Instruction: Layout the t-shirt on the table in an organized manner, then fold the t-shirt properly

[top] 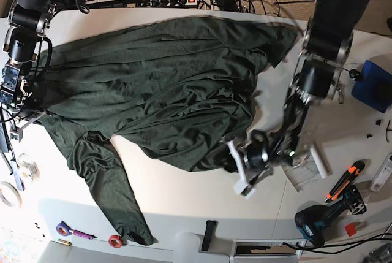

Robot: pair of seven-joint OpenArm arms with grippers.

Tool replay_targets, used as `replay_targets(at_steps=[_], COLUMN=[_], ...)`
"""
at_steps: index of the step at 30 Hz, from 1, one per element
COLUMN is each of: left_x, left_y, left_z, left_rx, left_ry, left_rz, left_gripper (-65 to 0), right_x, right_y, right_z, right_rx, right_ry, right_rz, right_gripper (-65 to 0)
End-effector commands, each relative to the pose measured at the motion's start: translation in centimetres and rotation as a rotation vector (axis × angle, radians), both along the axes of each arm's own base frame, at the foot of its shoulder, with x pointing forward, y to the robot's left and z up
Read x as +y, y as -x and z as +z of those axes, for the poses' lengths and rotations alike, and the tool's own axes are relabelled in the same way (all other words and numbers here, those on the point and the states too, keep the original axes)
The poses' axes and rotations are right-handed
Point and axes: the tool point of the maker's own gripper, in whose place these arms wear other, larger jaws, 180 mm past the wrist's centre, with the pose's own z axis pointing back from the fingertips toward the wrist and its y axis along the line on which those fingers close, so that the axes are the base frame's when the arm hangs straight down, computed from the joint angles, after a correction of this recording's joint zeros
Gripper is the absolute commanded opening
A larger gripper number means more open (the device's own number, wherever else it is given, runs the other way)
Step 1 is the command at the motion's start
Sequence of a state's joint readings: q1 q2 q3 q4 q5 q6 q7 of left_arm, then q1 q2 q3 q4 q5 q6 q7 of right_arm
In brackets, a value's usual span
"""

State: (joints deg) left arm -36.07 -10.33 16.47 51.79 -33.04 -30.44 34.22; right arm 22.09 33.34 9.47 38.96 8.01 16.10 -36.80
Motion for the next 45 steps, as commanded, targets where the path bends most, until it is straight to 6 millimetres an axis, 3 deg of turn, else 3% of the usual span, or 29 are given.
replay_targets(at_steps=[1, 6, 9, 14, 22, 24, 26, 27, 30, 35, 40, 45], left_x=[-0.9, -3.6, -4.1, -5.1, -5.1, -4.9, -4.7, -4.5, -3.2, 1.5, 6.1, 8.6], left_y=[-1.8, -3.4, -3.9, -3.0, -1.9, -1.7, -1.5, -1.4, -1.7, -3.1, -3.9, -4.2], left_z=[2.7, 2.2, 1.0, -0.2, -1.7, -2.0, -2.1, -2.0, -0.7, 1.7, 2.0, 2.0], left_rx=[-0.056, -0.014, -0.019, 0.001, 0.041, 0.051, 0.064, 0.064, 0.035, -0.020, -0.051, -0.067], left_ry=[0.050, 0.134, 0.095, 0.082, 0.070, 0.067, 0.077, 0.092, 0.134, 0.118, 0.070, 0.048], left_rz=[-0.001, 0.042, 0.085, 0.075, 0.069, 0.069, 0.066, 0.056, 0.041, 0.078, 0.129, 0.165], left_gripper=[-43.9, -43.9, -43.9, -43.9, -44.1, -50.0, -62.7, -65.0, -65.0, -65.0, -65.0, -65.0], right_x=[0.6, 0.6, 0.6, 0.6, 0.6, 0.6, 0.6, 0.6, 0.6, 0.1, -0.2, -0.2], right_y=[5.3, 5.3, 5.4, 5.5, 5.5, 5.5, 5.5, 5.5, 5.5, 5.6, 5.6, 5.6], right_z=[-3.6, -3.6, -3.6, -3.6, -3.6, -3.6, -3.6, -3.6, -3.6, -3.5, -3.4, -3.3], right_rx=[0.256, 0.256, 0.262, 0.263, 0.263, 0.264, 0.264, 0.265, 0.266, 0.259, 0.253, 0.253], right_ry=[-0.031, -0.032, -0.033, -0.034, -0.034, -0.034, -0.033, -0.034, -0.033, -0.018, -0.008, -0.007], right_rz=[-0.024, -0.023, -0.025, -0.025, -0.025, -0.025, -0.025, -0.025, -0.026, -0.062, -0.083, -0.083], right_gripper=[-65.0, -65.0, -65.0, -65.0, -65.0, -65.0, -65.0, -65.0, -65.0, -65.0, -65.0, -65.0])
